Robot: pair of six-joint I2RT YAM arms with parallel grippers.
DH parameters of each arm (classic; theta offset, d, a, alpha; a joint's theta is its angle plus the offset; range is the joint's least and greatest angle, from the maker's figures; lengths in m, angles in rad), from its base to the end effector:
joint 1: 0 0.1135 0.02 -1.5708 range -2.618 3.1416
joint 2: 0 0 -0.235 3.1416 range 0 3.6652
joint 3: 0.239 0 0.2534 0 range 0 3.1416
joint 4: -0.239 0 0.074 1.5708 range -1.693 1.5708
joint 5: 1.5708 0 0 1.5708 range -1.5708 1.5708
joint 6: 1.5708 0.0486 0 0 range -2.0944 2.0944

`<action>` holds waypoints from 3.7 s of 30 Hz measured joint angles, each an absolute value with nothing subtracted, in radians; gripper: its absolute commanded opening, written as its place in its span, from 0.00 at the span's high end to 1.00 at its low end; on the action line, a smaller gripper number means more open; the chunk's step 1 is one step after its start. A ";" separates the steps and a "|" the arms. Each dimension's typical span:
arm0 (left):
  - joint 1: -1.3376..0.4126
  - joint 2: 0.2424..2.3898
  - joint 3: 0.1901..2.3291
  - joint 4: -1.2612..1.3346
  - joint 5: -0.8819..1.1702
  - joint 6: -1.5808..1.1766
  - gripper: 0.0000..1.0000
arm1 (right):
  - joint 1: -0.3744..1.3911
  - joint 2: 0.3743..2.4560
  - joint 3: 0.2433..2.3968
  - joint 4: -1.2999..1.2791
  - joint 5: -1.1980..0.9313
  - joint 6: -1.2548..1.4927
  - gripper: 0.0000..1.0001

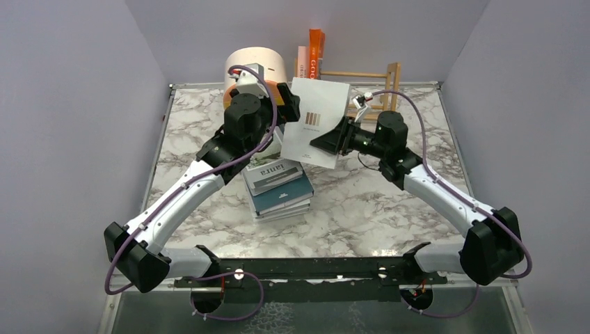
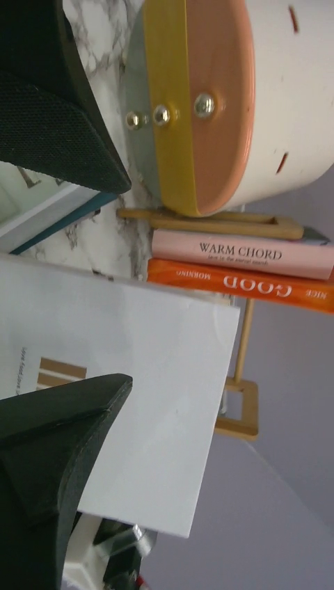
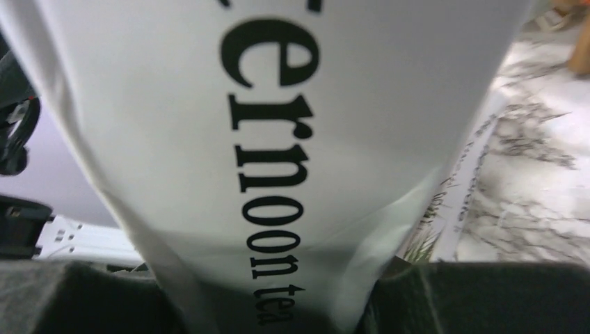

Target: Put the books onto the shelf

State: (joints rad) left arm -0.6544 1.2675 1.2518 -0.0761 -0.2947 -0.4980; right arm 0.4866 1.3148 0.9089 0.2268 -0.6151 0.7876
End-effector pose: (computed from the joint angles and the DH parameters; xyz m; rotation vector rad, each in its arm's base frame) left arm 0.2600 -0.1817 0.3828 -0.0956 1.6944 -0.6265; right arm 0.2717 0.1755 0.2785 -0.2126 1.9460 1.4232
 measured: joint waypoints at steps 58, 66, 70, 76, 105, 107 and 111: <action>-0.591 1.124 1.044 -0.198 -0.611 -0.360 0.01 | 0.443 2.259 2.059 -0.453 0.327 0.273 0.83; -0.577 1.125 1.036 -0.196 -0.591 -0.361 0.01 | 0.439 2.266 2.062 -0.448 0.295 0.307 0.60; -0.573 1.125 1.035 -0.195 -0.583 -0.361 0.01 | 0.437 2.266 2.062 -0.445 0.282 0.321 0.50; -0.566 1.125 1.035 -0.193 -0.567 -0.365 0.01 | 0.437 2.266 2.062 -0.437 0.260 0.339 0.39; -0.534 1.113 1.024 -0.270 -0.527 -0.418 0.01 | 0.440 1.803 1.681 -0.347 0.212 0.366 0.30; -0.530 1.103 1.024 -0.289 -0.517 -0.430 0.01 | 0.443 1.734 1.618 -0.332 0.184 0.370 0.30; -0.530 1.077 1.024 -0.322 -0.504 -0.452 0.01 | 0.466 1.598 1.476 -0.276 0.070 0.392 0.30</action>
State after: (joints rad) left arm -0.5301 1.0775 1.0241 -0.3218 -0.5041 -0.4522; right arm 0.4660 1.5978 1.4757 -0.2756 0.0700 0.3916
